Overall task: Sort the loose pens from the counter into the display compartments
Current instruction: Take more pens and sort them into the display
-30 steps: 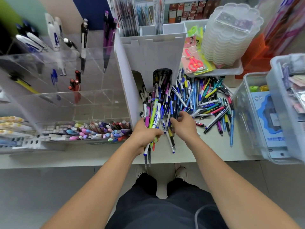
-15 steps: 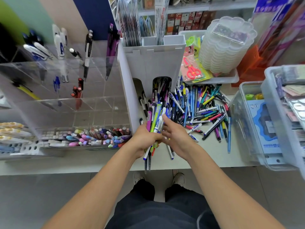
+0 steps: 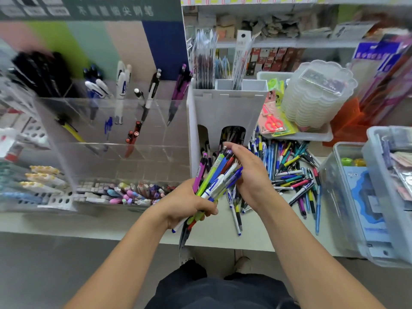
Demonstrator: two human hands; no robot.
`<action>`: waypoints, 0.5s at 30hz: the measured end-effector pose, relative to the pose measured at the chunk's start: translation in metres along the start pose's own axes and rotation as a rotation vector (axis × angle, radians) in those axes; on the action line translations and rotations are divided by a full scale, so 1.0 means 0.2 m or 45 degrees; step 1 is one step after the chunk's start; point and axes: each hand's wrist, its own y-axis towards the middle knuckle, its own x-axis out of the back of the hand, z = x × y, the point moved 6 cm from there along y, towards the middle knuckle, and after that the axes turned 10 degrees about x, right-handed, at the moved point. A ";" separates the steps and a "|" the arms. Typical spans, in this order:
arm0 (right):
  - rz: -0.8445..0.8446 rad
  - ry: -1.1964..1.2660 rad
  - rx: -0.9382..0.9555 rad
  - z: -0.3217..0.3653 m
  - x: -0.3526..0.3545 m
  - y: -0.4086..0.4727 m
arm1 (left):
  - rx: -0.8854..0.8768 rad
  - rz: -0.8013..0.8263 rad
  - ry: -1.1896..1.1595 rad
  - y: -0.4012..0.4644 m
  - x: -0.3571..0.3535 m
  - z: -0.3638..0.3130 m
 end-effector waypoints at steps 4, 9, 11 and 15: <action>-0.015 -0.189 0.144 0.08 -0.16 -0.02 | -0.027 0.064 -0.158 -0.10 0.06 -0.05; 0.146 -0.600 0.258 0.14 -0.34 -0.01 | -0.042 0.226 -0.502 -0.20 0.06 -0.04; 0.203 -0.831 0.358 0.19 -0.38 0.00 | -0.094 0.249 -0.654 -0.24 0.08 -0.05; 0.096 -0.602 0.629 0.32 -0.39 -0.13 | -0.237 0.180 -0.794 -0.30 0.16 -0.09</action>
